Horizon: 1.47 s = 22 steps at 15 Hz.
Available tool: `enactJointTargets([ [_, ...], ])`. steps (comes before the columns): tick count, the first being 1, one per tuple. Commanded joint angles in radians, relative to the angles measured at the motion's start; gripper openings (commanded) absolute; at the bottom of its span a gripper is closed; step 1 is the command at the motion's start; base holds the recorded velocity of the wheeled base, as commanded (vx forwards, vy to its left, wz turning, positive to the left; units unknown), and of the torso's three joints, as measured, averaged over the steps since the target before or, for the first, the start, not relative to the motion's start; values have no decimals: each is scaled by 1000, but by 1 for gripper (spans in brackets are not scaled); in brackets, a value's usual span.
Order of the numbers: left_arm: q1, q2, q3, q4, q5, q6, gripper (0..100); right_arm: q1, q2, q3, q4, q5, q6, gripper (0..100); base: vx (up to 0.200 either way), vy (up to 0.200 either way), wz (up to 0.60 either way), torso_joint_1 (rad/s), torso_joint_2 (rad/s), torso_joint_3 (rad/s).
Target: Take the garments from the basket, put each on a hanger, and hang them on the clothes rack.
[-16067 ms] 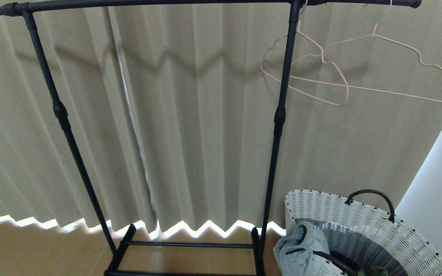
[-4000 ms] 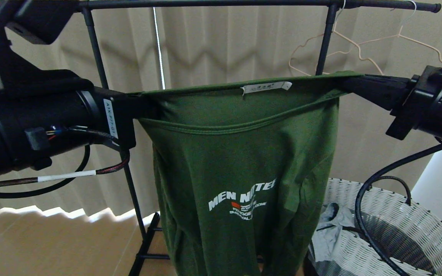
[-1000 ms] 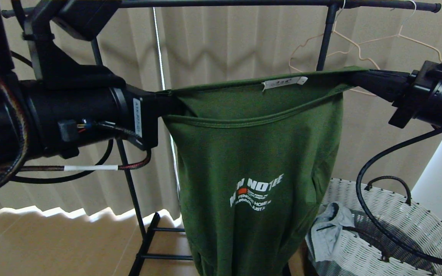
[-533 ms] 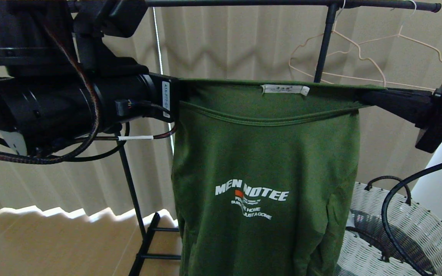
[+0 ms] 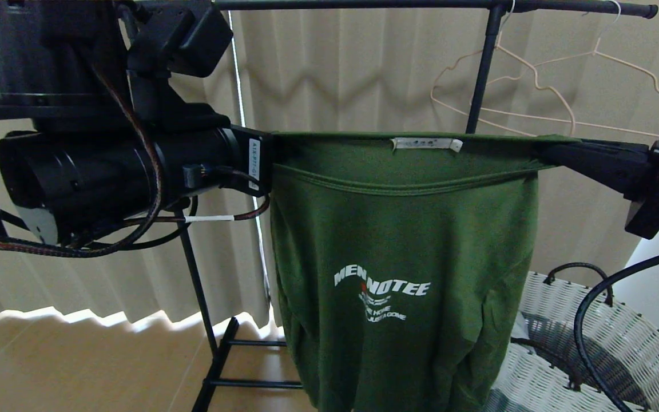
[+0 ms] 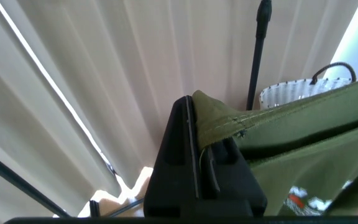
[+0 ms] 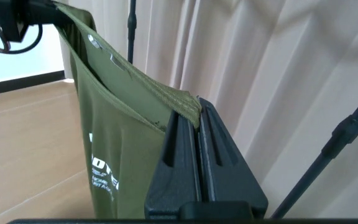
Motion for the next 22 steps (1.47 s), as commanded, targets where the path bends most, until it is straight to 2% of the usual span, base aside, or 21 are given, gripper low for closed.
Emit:
enactJointTargets([
  [1, -1, -2, 1, -1, 0, 0, 0, 0, 1, 0, 0, 0, -1, 0, 0, 0, 0, 0, 0, 0],
  [16, -4, -15, 21, 0, 1, -5, 0, 33, -23, 69, 1, 0, -7, 0, 0, 0, 0, 0, 0, 0],
  [17, -4, -15, 21, 0, 1, -5, 0, 34, -32, 77, 1, 0, -7, 100, 0, 0, 0, 0, 0, 0],
  [22, -3, -28, 61, -1, 1, -6, 0, 73, -103, 138, -8, 2, -8, 100, 0, 0, 0, 0, 0, 0],
])
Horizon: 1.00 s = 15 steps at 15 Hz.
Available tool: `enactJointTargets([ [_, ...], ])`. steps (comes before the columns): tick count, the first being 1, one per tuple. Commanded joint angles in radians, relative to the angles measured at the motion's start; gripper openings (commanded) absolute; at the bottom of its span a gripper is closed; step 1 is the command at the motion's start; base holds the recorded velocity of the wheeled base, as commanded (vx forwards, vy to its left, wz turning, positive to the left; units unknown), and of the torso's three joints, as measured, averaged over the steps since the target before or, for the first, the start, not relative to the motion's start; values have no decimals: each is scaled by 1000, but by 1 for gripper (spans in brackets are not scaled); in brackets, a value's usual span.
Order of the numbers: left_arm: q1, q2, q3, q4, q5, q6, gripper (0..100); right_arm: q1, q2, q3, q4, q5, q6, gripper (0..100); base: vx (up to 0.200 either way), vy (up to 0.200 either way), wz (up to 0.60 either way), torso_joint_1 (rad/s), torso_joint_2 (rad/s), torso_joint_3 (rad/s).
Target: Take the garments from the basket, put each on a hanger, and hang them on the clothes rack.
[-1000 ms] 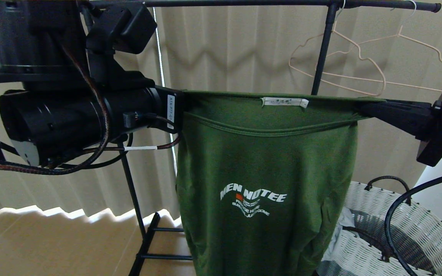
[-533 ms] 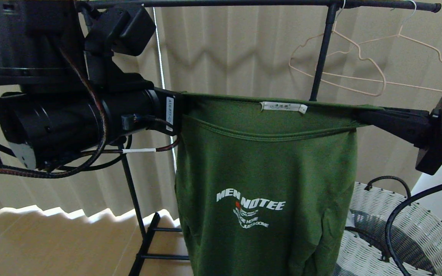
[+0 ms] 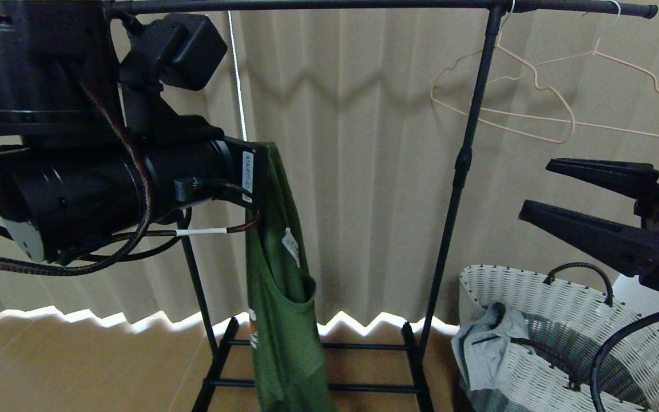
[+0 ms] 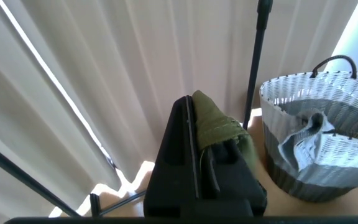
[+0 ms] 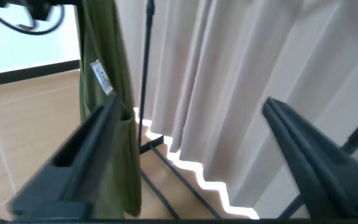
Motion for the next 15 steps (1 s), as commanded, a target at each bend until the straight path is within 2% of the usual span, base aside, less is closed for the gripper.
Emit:
enactJointTargets([
  [1, 0, -4, 20, -1, 0, 0, 0, 15, -38, 26, -1, 1, -1, 100, 0, 0, 0, 0, 0, 0],
  [4, 7, -24, 47, 1, 1, 0, 0, 12, -58, 35, 4, -1, 1, 100, 0, 0, 0, 0, 0, 0],
  [6, 46, -95, 147, 1, 1, 1, 0, -11, -87, 65, 7, -8, -2, 100, 0, 0, 0, 0, 0, 0],
  [8, 73, -148, 218, 1, 0, 1, 0, -57, -90, 95, 7, -76, -24, 100, 0, 0, 0, 0, 0, 0],
  [9, 113, -210, 288, 1, 0, 3, 0, -69, -93, 127, 5, -156, -54, 100, 0, 0, 0, 0, 0, 0],
  [10, 139, -248, 320, 1, 0, 8, 0, -69, -105, 147, 5, -203, -58, 100, 0, 0, 0, 0, 0, 0],
  [11, 162, -277, 331, 1, -2, 12, 0, -69, -124, 170, 7, -261, -59, 100, 0, 0, 0, 0, 0, 0],
  [14, 191, -290, 334, 1, -5, 9, 0, -69, -142, 219, 7, -349, -61, 100, 0, 0, 0, 0, 0, 0],
  [15, 214, -294, 365, -1, -5, 8, 0, -71, -150, 253, 7, -393, -87, 100, 0, 0, 0, 0, 0, 0],
])
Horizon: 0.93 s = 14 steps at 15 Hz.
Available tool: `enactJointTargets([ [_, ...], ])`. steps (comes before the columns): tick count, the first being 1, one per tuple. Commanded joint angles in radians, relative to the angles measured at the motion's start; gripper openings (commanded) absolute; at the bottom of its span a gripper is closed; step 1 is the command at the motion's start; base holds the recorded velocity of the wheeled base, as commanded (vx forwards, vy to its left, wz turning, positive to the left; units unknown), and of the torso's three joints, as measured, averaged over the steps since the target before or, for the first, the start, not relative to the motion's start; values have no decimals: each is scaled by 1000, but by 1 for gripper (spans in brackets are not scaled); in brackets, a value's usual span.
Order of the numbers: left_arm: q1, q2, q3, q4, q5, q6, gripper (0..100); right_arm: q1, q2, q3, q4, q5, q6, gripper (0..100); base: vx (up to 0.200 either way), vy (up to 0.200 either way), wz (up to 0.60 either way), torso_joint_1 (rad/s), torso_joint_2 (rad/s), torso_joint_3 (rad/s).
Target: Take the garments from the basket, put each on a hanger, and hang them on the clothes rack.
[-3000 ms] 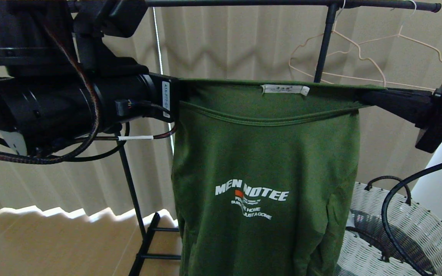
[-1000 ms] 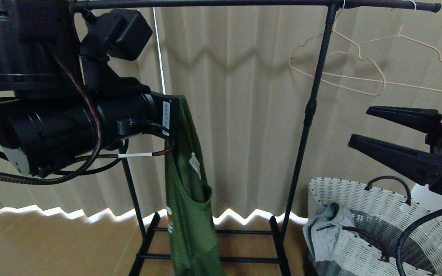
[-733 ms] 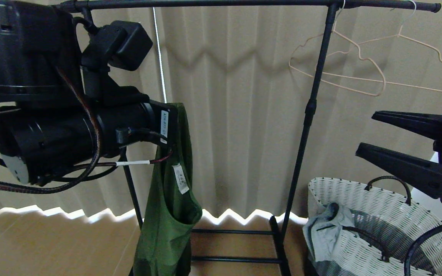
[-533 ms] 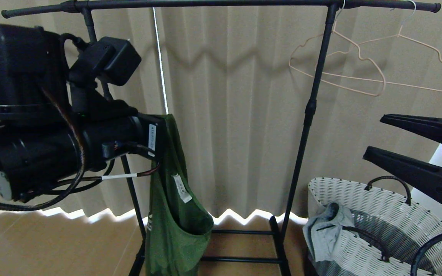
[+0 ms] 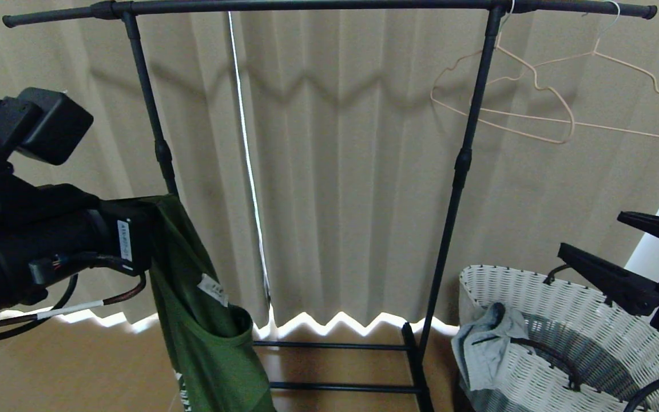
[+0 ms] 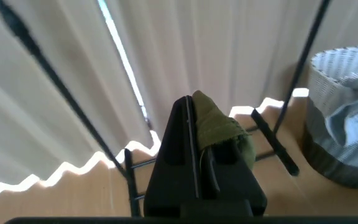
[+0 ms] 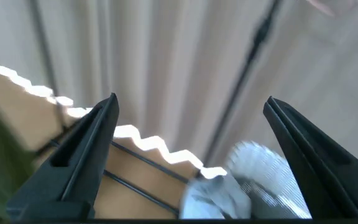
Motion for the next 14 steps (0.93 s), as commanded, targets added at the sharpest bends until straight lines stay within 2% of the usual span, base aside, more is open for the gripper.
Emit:
enactJointTargets([
  [1, 38, -34, 50, -1, -1, 2, 0, -12, -18, 50, -2, -42, -37, 100, 0, 0, 0, 0, 0, 0],
  [3, 58, -52, 150, -56, -1, 6, 0, -71, -18, 101, -28, -101, -118, 100, 0, 0, 0, 0, 0, 0],
  [4, 58, -57, 169, -80, -1, 8, 0, -72, -22, 110, -39, -101, -124, 100, 0, 0, 0, 0, 0, 0],
  [5, 64, -65, 240, -189, 2, 8, 0, -74, -27, 156, -82, -104, -126, 100, 0, 0, 0, 0, 0, 0],
  [6, 69, -68, 255, -215, 2, 11, 0, -74, -27, 170, -94, -104, -126, 100, 0, 0, 0, 0, 0, 0],
  [9, 116, -112, 289, -226, -4, 8, 0, -75, -61, 258, -167, -101, -120, 100, 0, 0, 0, 0, 0, 0],
  [12, 121, -183, 323, -226, -12, -1, 0, -72, -94, 305, -163, -93, -120, 100, 0, 0, 0, 0, 0, 0],
  [14, 123, -204, 343, -226, -70, -3, 0, -75, -91, 308, -158, -98, -120, 100, 0, 0, 0, 0, 0, 0],
])
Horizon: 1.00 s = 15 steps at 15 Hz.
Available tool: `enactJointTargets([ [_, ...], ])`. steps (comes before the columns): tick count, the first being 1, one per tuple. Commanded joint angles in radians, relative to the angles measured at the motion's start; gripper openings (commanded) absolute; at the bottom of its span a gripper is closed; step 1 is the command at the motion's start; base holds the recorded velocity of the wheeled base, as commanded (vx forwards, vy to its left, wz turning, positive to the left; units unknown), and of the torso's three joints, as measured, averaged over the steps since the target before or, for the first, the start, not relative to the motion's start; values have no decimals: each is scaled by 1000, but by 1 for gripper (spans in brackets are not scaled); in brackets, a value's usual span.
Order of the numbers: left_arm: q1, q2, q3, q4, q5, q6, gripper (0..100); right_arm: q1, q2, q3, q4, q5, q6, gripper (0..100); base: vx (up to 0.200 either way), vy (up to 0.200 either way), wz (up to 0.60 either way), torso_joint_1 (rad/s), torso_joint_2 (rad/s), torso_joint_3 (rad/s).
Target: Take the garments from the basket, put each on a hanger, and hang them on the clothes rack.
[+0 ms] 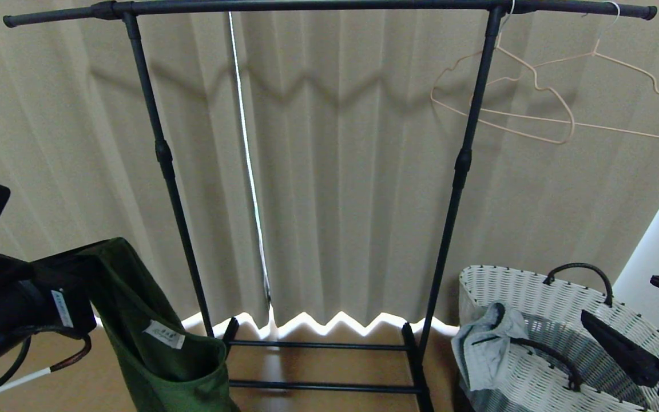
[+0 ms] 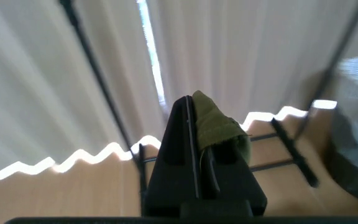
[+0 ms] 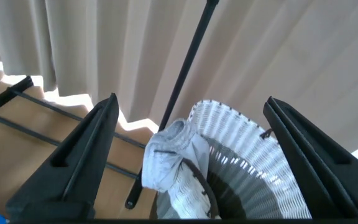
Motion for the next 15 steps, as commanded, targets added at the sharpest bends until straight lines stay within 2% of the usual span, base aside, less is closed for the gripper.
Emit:
enactJointTargets([
  [1, 3, -32, 15, 0, -12, -2, 0, -1, -5, 5, 0, -1, -2, 100, 0, 0, 0, 0, 0, 0],
  [4, 8, -5, 0, 1, -24, 6, 0, -24, 8, -15, 40, -8, -8, 100, 0, 0, 0, 0, 0, 0],
  [6, 12, 36, -55, 6, -23, 17, 0, -95, 49, -61, 63, -8, -12, 100, 0, 0, 0, 0, 0, 0],
  [9, 22, 59, -121, 78, -30, 20, 0, -191, 98, -86, 56, -3, -83, 100, 0, 0, 0, 0, 0, 0],
  [11, 22, 51, -114, 81, -63, 15, 0, -199, 90, -72, 54, -1, -124, 100, 0, 0, 0, 0, 0, 0],
  [15, 23, 56, -120, 83, -70, 17, 0, -201, 100, -75, 52, 0, -124, 100, 0, 0, 0, 0, 0, 0],
])
